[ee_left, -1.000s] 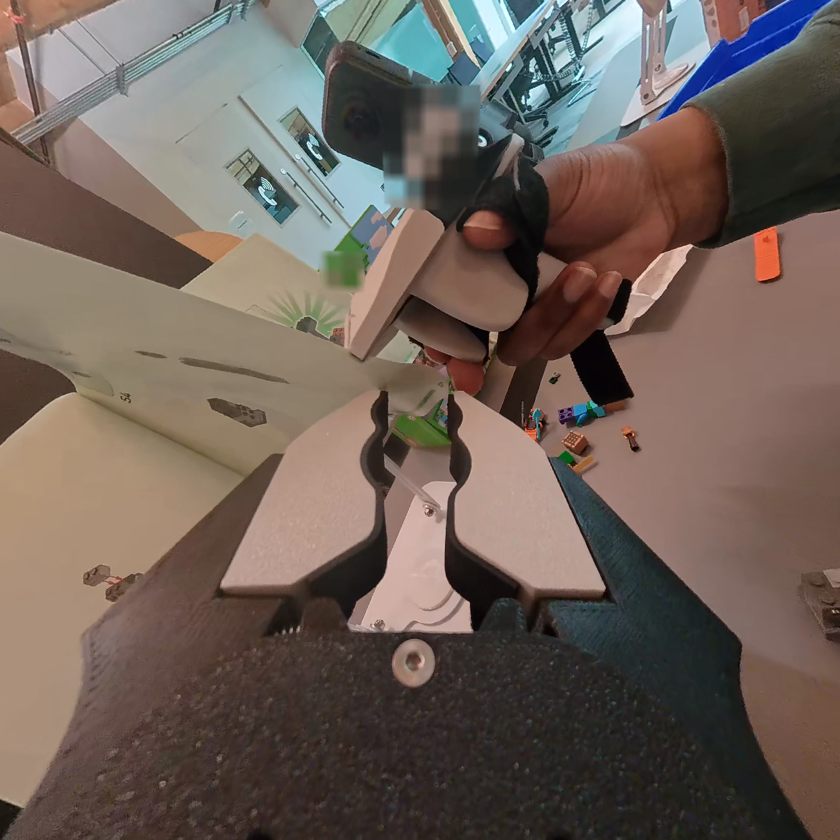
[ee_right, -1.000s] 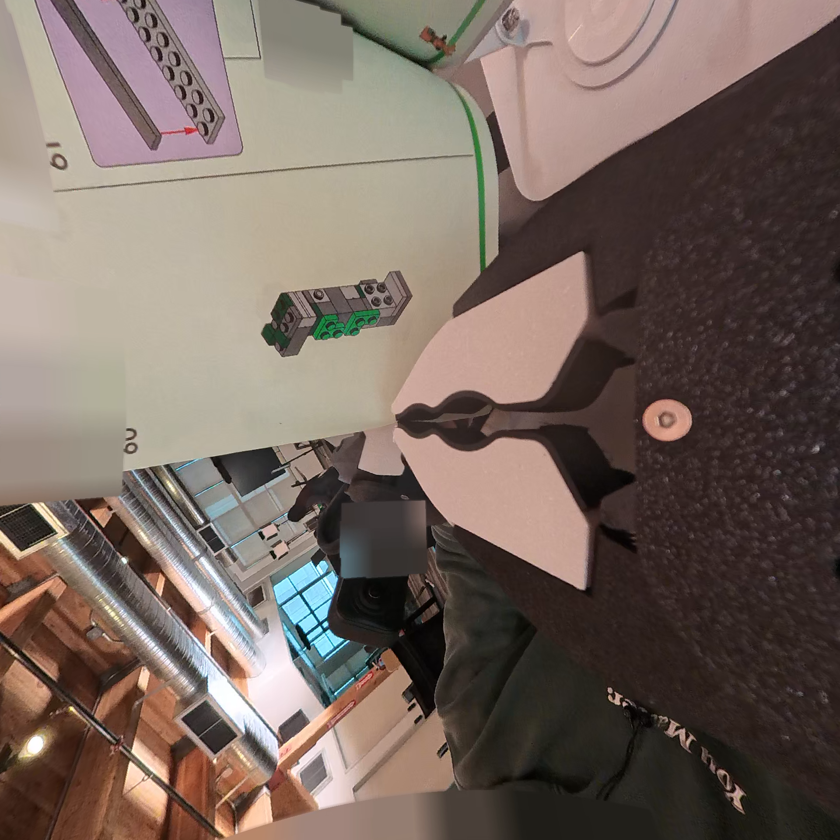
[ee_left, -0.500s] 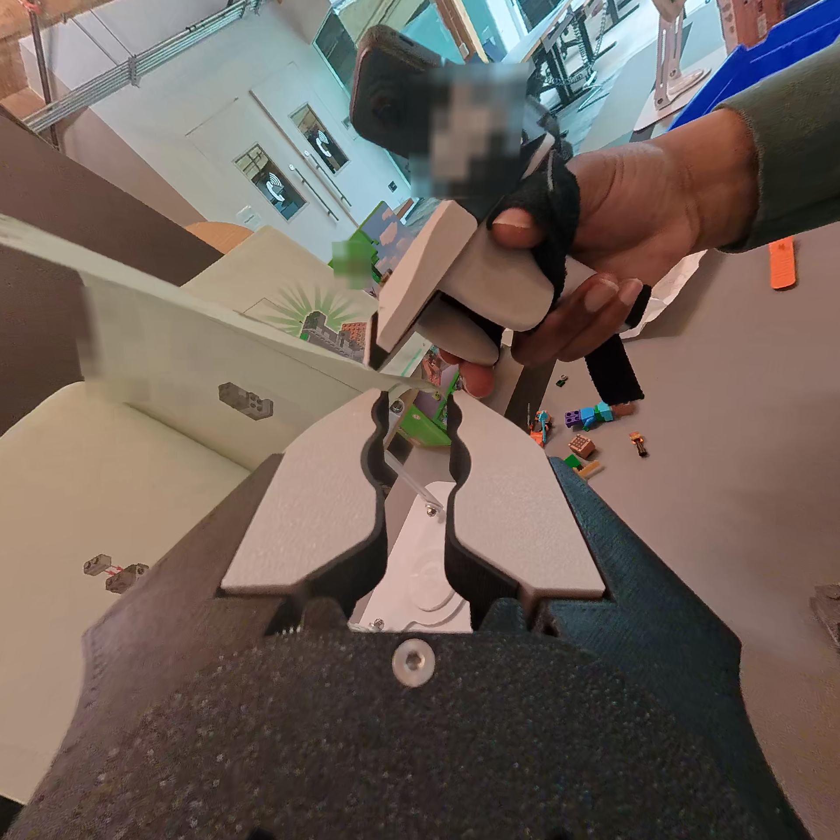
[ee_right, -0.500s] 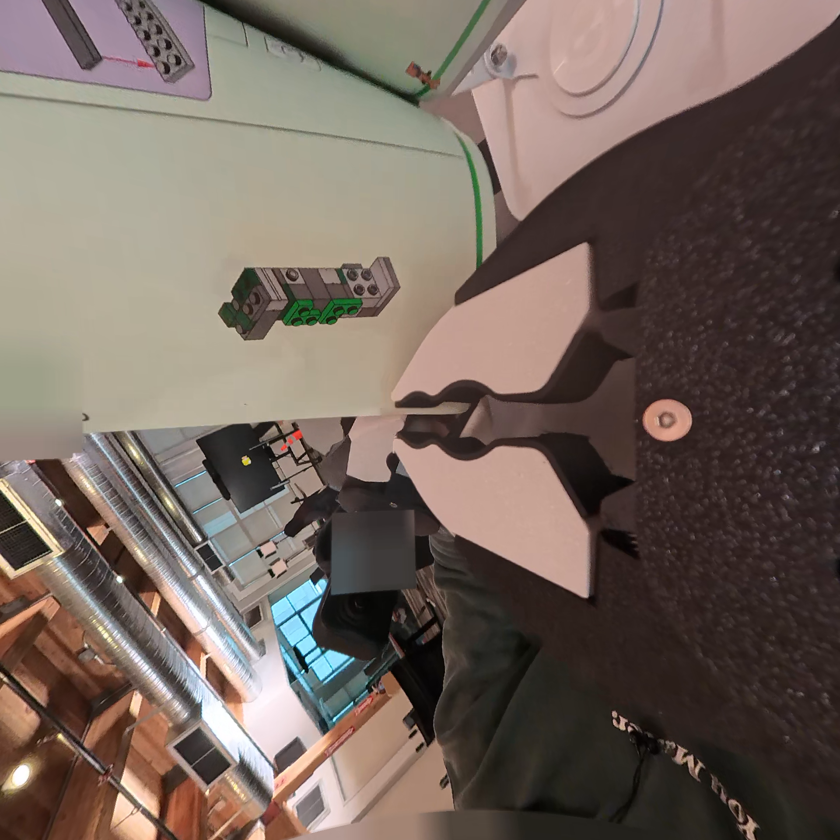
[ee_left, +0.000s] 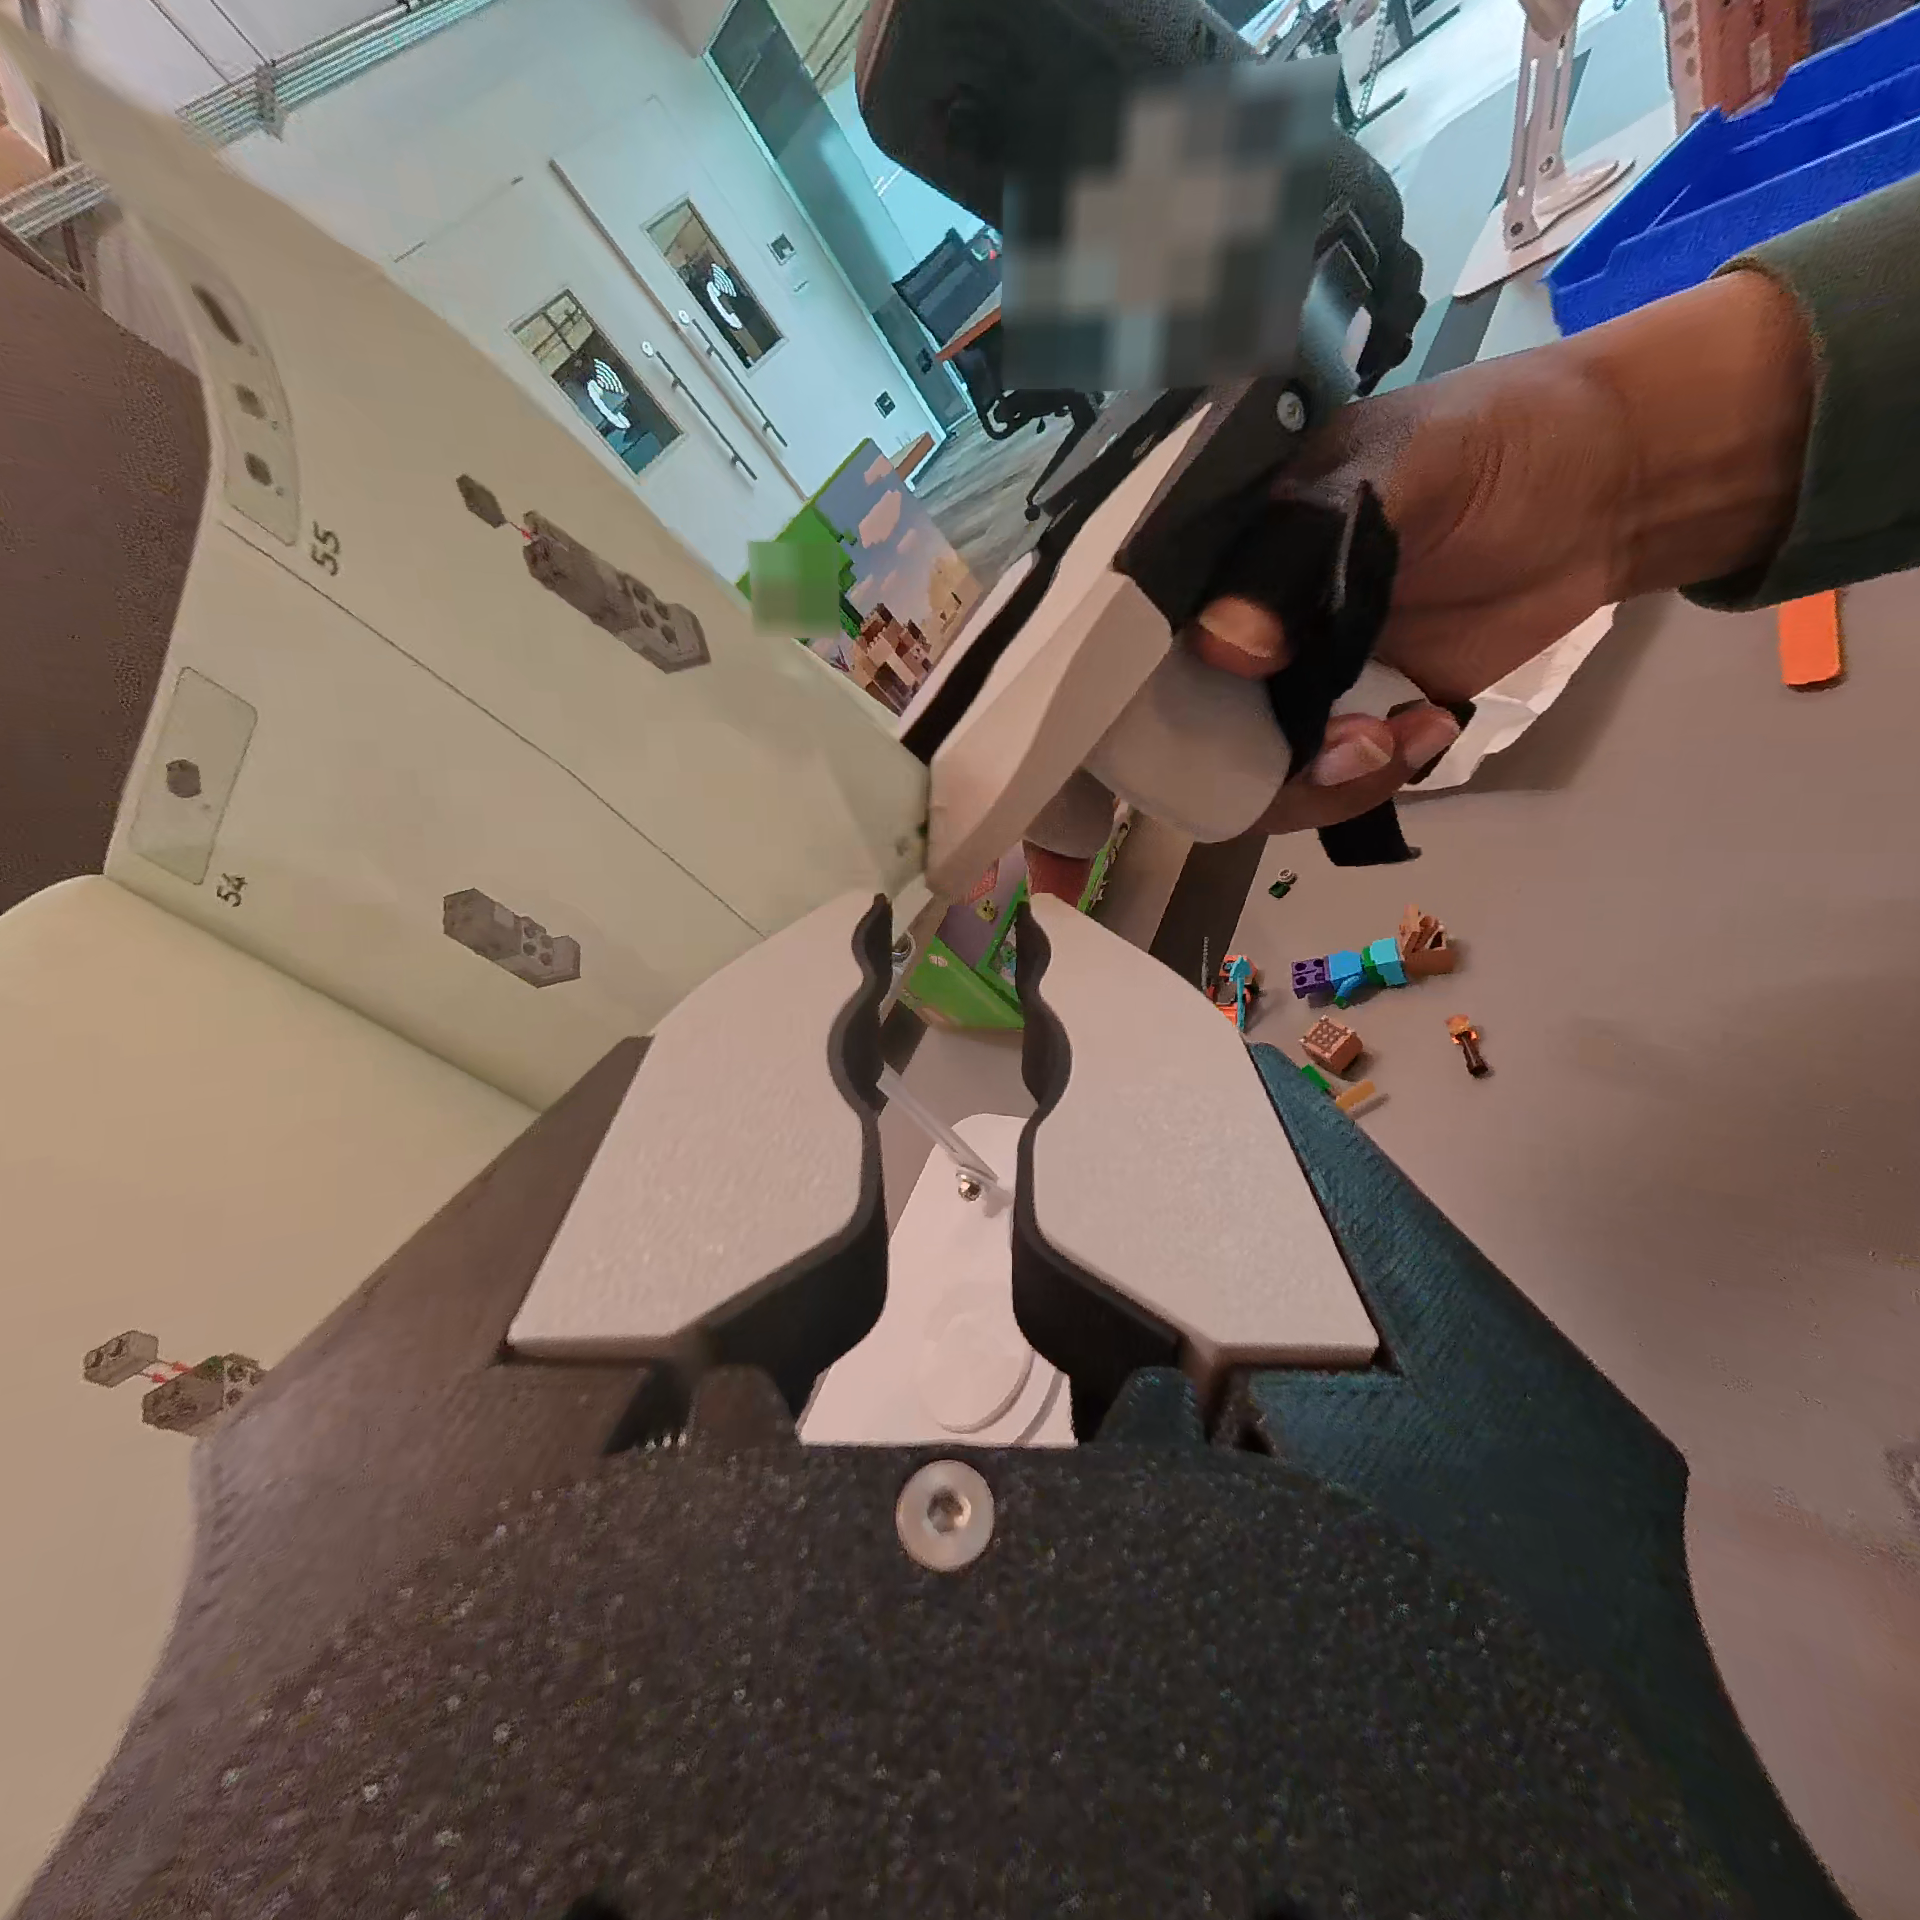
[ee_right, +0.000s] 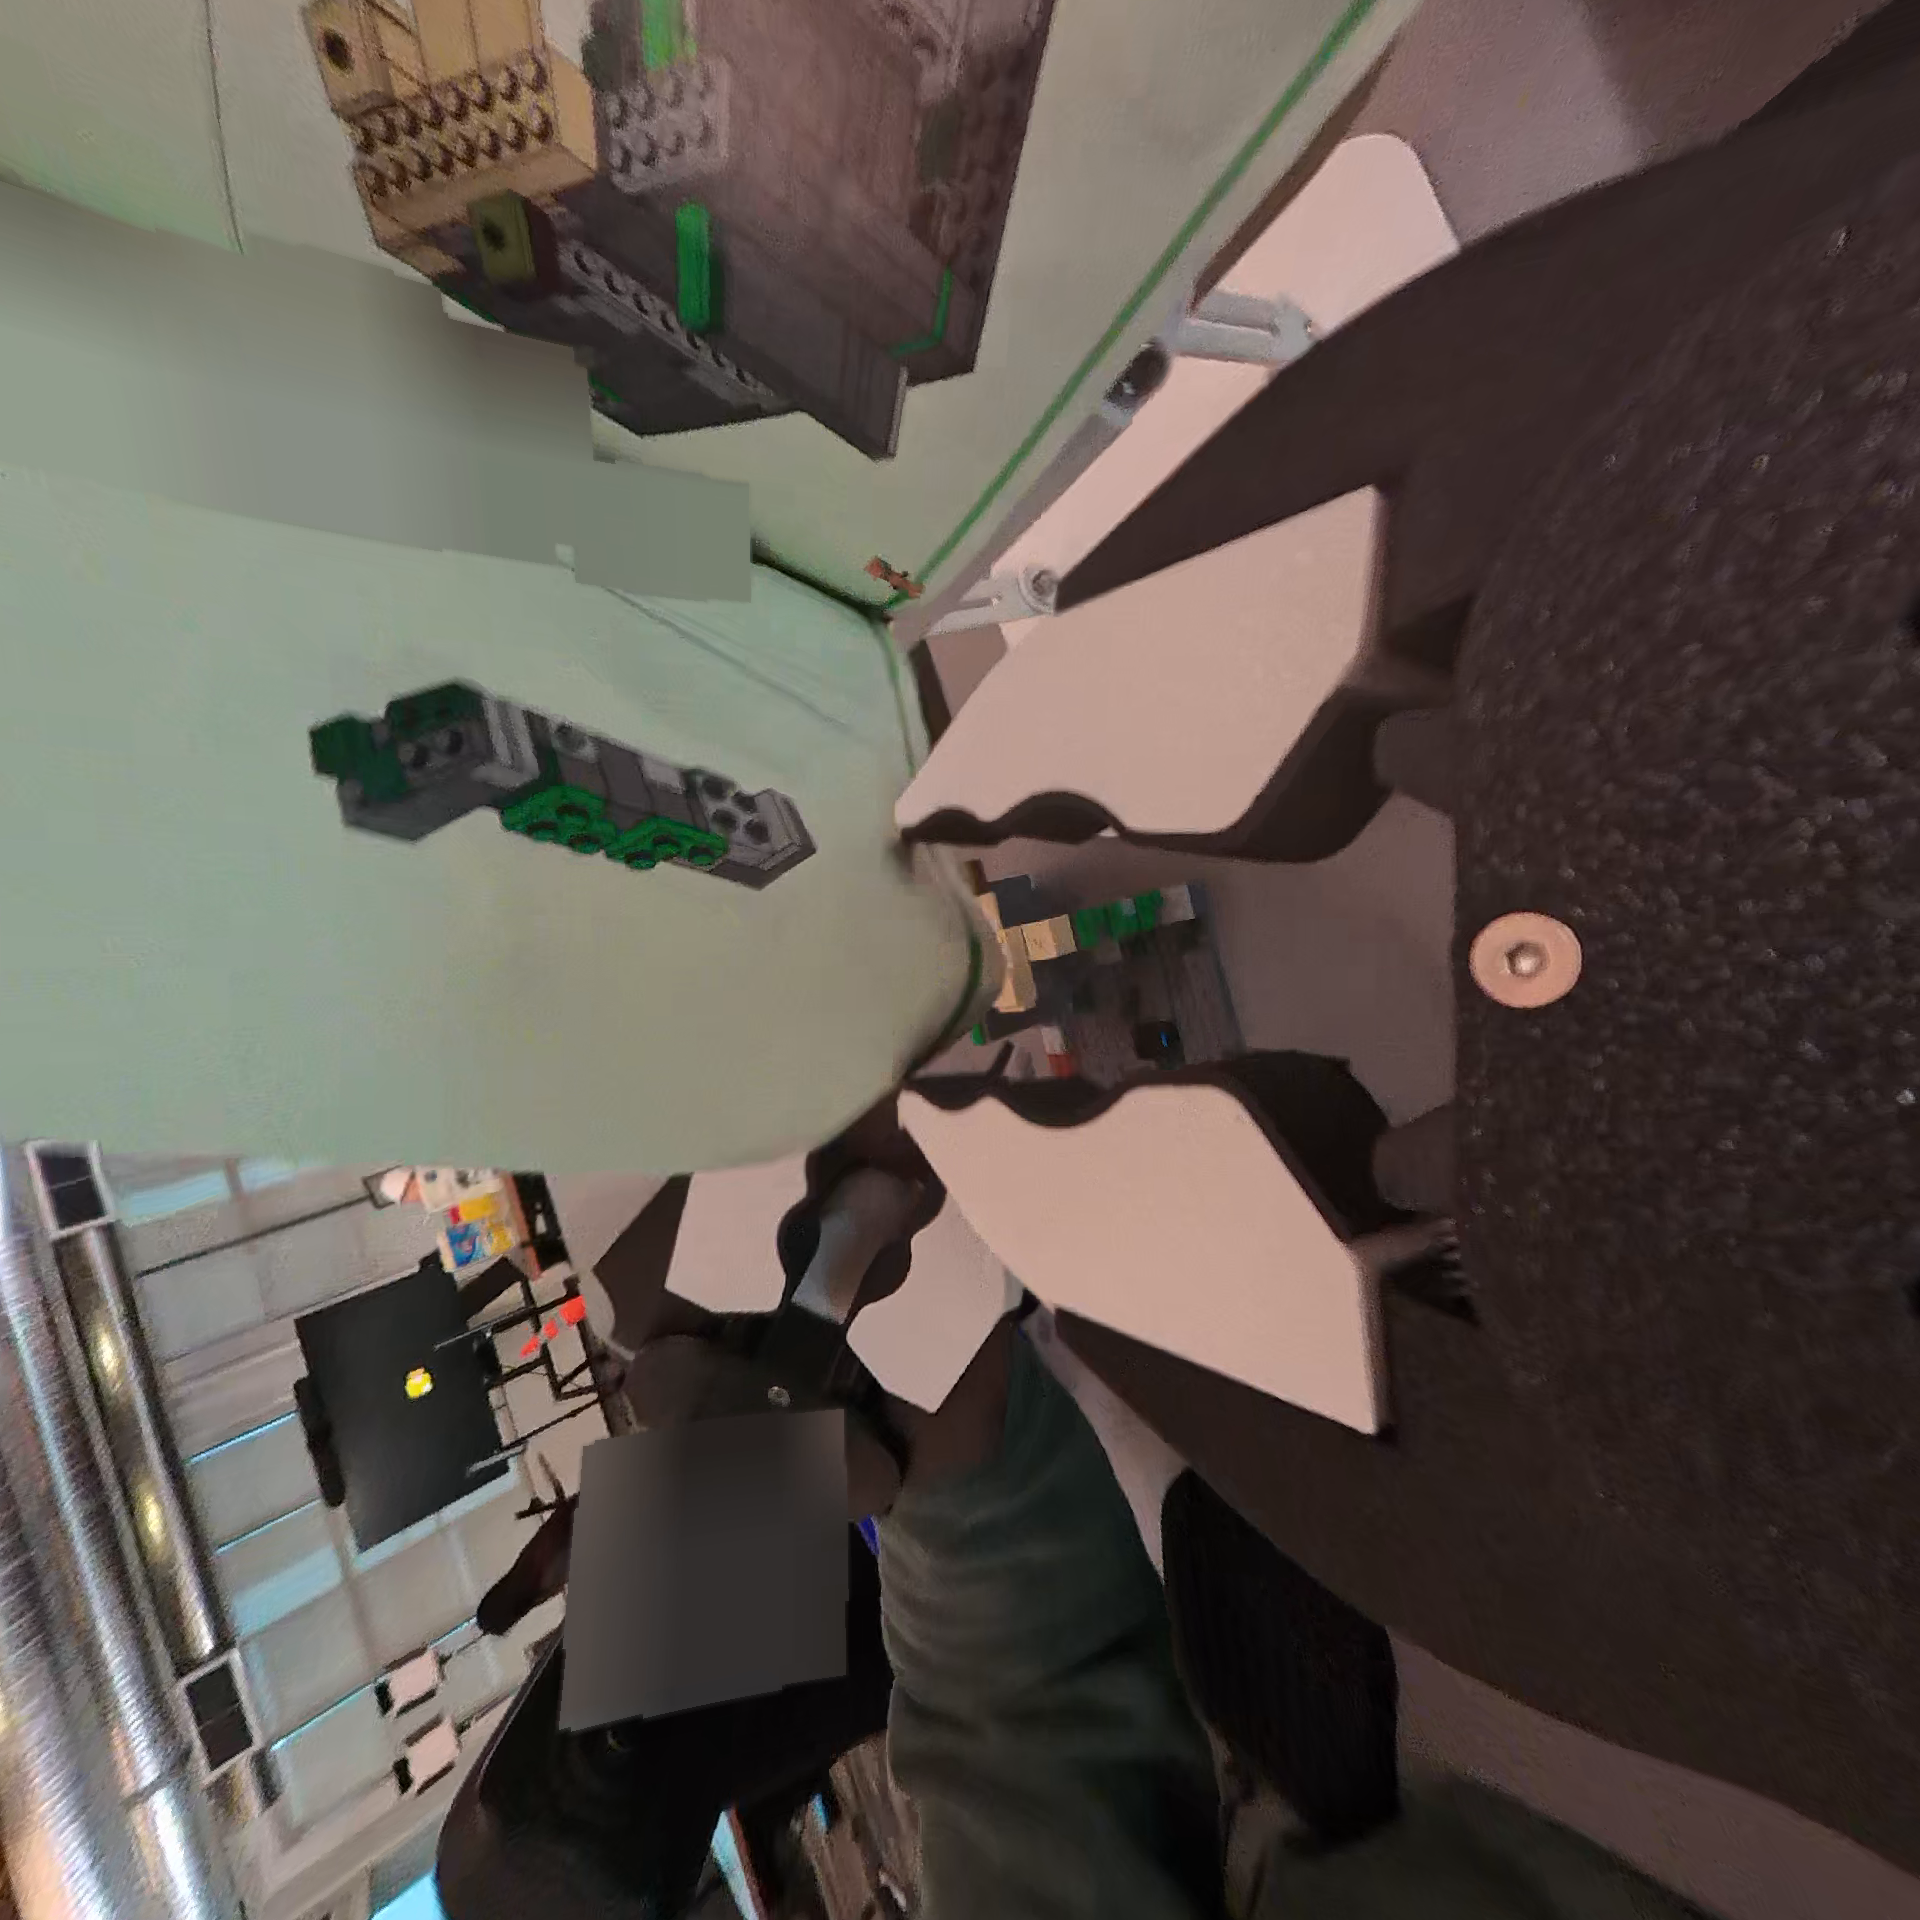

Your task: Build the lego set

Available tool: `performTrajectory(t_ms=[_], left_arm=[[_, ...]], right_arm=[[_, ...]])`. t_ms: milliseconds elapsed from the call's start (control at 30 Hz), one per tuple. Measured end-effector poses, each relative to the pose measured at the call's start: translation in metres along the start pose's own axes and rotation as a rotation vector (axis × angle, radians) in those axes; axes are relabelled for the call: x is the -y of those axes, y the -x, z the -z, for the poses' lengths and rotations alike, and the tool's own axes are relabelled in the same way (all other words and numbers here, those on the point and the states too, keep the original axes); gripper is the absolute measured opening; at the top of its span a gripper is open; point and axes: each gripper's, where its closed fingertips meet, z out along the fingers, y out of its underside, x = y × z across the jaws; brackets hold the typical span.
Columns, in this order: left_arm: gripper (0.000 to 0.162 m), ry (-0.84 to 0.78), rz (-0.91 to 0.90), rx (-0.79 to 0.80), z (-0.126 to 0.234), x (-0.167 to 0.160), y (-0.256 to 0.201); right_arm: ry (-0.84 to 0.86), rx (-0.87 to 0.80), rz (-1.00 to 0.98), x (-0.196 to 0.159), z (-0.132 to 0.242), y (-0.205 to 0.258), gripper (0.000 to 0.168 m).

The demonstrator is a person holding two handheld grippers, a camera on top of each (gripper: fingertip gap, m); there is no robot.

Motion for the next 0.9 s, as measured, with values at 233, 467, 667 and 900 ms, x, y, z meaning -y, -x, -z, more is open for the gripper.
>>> performTrajectory(t_ms=[233,467,667,900], left_arm=[[0.021,-0.009,0.042,0.037,0.008,0.002,0.008],[0.024,-0.100,0.304,-0.065,0.015,0.023,0.015],[0.019,-0.122,0.353,-0.195,0.007,0.028,0.012],[0.000,-0.176,0.444,-0.299,0.007,0.028,0.009]], right_arm=[[-0.014,0.020,-0.007,0.002,0.004,-0.001,0.000],[0.098,0.003,0.107,-0.015,-0.001,0.004,0.002],[0.137,0.000,0.148,-0.021,-0.009,0.002,0.002],[0.148,0.022,0.114,-0.027,-0.004,-0.004,0.004]])
